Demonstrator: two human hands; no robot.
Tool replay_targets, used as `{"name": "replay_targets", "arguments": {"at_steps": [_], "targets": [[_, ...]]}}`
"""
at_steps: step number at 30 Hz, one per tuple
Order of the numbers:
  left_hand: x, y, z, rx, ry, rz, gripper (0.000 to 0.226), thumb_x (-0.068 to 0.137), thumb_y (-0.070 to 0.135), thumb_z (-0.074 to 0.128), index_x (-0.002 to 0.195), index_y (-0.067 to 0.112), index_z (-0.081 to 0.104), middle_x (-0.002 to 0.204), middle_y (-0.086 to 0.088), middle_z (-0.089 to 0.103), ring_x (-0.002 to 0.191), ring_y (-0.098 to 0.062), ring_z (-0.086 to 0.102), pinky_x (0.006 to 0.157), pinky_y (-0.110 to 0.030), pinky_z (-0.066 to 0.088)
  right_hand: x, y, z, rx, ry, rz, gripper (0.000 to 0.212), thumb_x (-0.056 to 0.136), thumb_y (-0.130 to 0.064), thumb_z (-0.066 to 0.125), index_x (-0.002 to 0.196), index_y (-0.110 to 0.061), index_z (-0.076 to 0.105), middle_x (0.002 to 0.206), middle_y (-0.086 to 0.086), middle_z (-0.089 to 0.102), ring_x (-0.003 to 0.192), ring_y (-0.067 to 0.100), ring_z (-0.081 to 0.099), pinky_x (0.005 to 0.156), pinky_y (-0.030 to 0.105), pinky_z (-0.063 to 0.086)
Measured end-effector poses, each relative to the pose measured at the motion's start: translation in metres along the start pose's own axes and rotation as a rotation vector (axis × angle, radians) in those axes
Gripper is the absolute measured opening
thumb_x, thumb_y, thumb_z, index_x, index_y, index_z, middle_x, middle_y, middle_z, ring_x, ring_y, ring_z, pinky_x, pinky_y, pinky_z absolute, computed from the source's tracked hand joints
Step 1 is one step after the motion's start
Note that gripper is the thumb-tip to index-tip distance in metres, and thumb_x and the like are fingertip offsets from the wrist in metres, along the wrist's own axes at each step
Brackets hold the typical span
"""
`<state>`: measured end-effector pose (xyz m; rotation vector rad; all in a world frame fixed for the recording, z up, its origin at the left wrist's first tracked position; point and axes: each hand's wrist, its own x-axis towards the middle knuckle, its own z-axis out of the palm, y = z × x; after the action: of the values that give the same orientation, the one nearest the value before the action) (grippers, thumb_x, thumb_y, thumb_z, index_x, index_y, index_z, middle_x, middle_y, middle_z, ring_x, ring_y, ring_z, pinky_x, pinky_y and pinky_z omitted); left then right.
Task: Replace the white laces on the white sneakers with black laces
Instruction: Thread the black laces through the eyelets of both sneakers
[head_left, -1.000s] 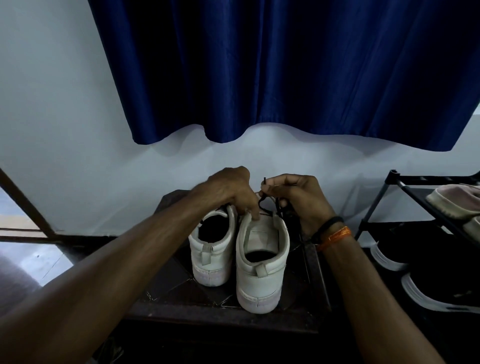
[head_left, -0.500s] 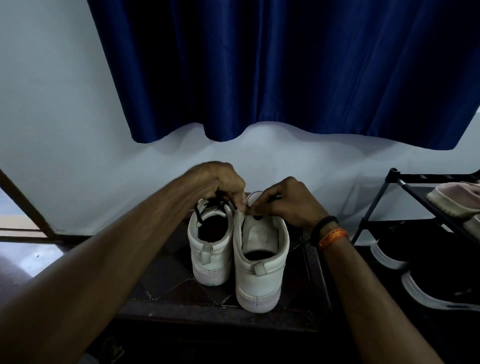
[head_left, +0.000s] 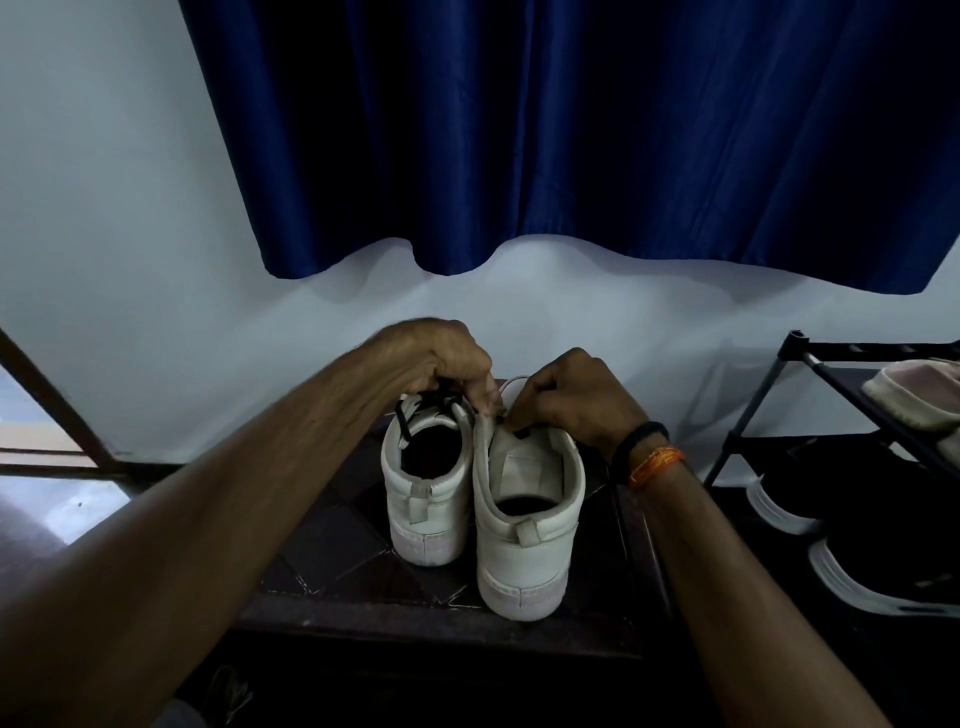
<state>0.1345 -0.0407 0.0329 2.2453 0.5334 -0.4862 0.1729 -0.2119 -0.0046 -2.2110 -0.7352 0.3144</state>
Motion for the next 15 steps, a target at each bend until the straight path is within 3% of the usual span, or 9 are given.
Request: {"name": "replay_targets", "arguments": {"at_steps": [15], "targets": [[-0.0023, -0.0001, -0.0003, -0.030, -0.017, 0.025, 0.023, 0.074, -0.009, 0.077, 0.074, 0.013, 0.081, 0.077, 0.001, 0.077, 0.109, -0.023, 0.067, 0.105, -0.037, 0.051, -0.0014, -0.0019, -0.0016, -0.046, 0.007, -0.079, 0.005, 0.069, -0.018, 0.084, 0.068, -0.022, 0.081, 0.074, -0.004, 0.076, 0.081, 0.010, 0.068, 0.079, 0.030, 0.058]]}}
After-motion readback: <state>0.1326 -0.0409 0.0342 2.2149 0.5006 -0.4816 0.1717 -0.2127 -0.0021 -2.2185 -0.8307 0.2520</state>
